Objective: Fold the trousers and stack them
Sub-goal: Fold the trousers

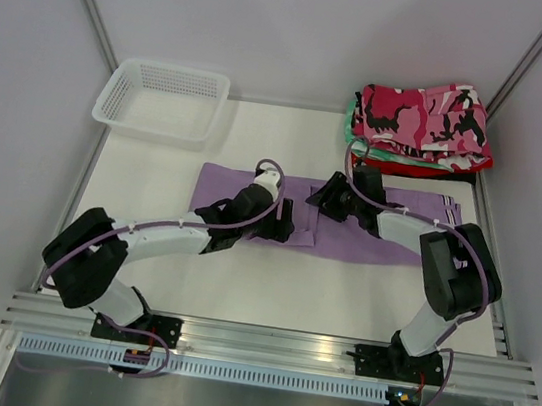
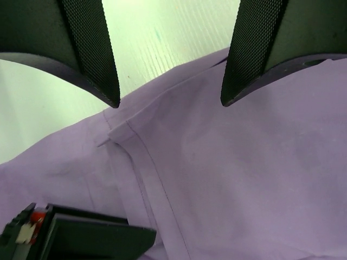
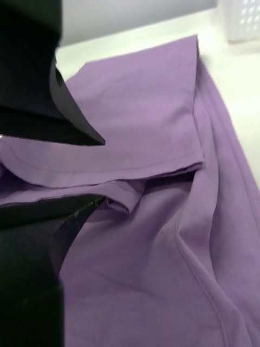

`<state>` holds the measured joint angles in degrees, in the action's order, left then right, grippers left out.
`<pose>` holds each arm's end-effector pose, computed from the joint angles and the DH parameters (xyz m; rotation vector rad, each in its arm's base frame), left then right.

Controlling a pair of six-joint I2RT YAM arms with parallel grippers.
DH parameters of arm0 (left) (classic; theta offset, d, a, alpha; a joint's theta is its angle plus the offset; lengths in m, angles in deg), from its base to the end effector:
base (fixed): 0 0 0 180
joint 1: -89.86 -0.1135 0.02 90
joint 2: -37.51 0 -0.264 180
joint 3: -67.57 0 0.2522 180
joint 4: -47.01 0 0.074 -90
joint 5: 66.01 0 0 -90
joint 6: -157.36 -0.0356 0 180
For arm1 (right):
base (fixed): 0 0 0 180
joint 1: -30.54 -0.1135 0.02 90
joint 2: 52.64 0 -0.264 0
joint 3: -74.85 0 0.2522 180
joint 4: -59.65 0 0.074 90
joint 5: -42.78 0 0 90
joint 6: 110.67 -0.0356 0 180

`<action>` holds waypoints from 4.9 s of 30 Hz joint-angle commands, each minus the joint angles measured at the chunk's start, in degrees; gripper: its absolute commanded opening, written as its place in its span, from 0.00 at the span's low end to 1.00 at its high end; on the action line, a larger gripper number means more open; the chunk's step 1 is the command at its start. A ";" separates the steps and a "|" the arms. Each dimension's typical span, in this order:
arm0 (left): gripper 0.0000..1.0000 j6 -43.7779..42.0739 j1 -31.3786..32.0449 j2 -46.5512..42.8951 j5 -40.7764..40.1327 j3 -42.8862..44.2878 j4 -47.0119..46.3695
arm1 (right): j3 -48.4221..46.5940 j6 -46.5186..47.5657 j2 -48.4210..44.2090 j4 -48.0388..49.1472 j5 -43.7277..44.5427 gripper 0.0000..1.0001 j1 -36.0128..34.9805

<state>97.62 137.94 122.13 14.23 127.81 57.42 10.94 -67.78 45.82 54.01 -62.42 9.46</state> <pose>0.2146 -0.2300 0.2100 0.2468 2.2164 -0.5884 0.3226 0.1344 0.1617 0.3977 2.3842 0.8944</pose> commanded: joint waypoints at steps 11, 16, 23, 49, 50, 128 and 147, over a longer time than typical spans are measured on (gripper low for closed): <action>0.75 -8.02 0.09 7.92 9.49 4.76 -7.01 | -1.00 1.93 0.95 2.43 1.92 0.30 -0.71; 0.72 -7.67 0.09 10.39 10.98 5.55 -7.63 | -0.39 3.69 0.25 -0.73 4.30 0.16 -0.63; 0.35 -8.38 0.18 12.50 10.46 6.17 -7.37 | 0.23 5.10 0.33 -0.48 4.92 0.00 -0.63; 0.02 -3.02 0.44 7.04 9.06 0.37 -12.55 | -15.51 10.02 9.74 -4.95 5.80 0.00 -0.54; 0.04 -2.41 0.53 8.53 9.06 0.45 -12.47 | -15.33 10.28 9.30 -5.56 5.54 0.00 -0.45; 0.02 -15.08 -38.80 -16.25 0.11 40.69 44.22 | 1.89 17.23 -30.61 -32.04 10.64 0.96 15.37; 0.02 3.23 7.56 33.12 -24.21 64.34 37.03 | 8.05 15.21 -31.48 -27.02 8.09 0.98 33.65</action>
<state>96.97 144.41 151.57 -13.50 187.09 100.93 19.81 -52.09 16.57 24.32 -51.36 42.55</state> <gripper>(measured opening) 0.030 0.979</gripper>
